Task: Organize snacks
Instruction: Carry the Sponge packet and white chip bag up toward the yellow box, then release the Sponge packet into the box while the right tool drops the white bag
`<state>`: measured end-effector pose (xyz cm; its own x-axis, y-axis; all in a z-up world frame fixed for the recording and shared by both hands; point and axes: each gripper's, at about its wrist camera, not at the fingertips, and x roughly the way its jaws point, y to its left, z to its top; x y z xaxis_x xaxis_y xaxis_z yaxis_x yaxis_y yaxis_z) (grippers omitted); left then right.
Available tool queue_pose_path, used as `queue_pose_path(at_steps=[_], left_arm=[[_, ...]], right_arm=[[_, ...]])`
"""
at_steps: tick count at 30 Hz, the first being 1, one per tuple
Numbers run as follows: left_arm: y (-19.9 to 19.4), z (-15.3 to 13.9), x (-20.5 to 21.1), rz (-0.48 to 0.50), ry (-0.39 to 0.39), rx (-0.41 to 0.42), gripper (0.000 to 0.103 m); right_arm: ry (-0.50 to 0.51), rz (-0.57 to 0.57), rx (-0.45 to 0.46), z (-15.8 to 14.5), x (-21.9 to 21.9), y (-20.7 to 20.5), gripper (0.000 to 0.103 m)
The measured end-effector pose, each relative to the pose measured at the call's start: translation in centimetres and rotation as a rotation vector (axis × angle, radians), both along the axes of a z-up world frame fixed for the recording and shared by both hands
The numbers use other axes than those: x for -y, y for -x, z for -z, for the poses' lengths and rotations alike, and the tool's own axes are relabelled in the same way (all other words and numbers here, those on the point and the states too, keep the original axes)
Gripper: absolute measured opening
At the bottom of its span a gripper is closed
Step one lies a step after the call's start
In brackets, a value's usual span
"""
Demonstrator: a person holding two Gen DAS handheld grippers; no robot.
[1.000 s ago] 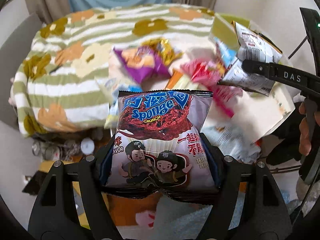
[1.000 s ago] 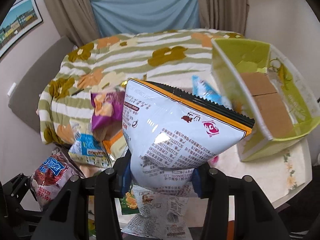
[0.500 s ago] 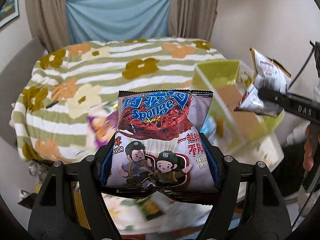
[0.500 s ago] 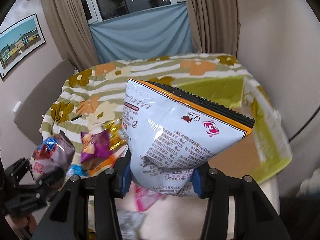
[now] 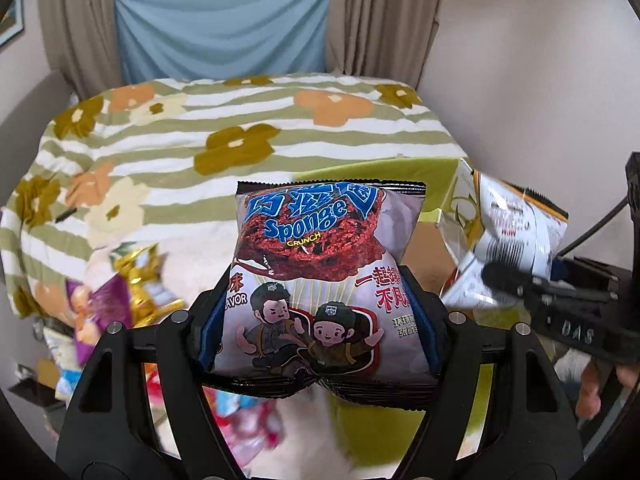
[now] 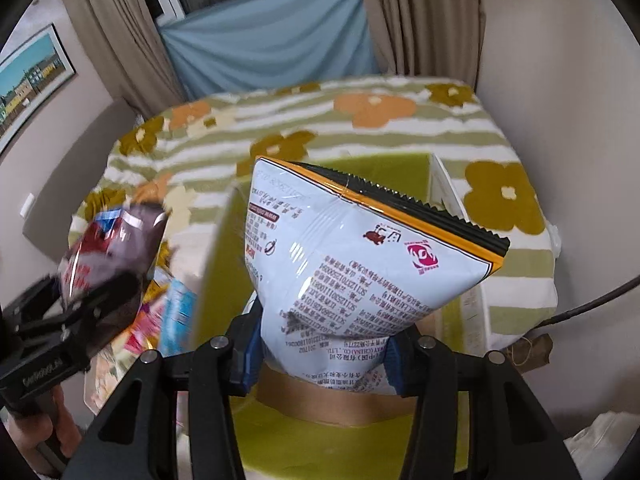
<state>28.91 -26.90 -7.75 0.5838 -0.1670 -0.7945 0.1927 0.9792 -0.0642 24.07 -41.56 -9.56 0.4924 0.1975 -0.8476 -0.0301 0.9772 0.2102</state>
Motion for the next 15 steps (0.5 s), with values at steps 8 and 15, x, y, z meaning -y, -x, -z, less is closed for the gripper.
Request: queue_pose_path(at_steps=[8, 15], left_arm=[[-4.5, 2.7, 4.4, 0.024, -0.056, -0.020, 0.103], [-3.4, 3.7, 3.4, 0.018, -0.024, -0.071, 0.103]], right_arm=[[-0.016, 0.016, -0.060, 2.0, 2.8, -0.4, 0.045], [-0.018, 0.033, -0.083, 2.3, 4.1, -0.2, 0.045]])
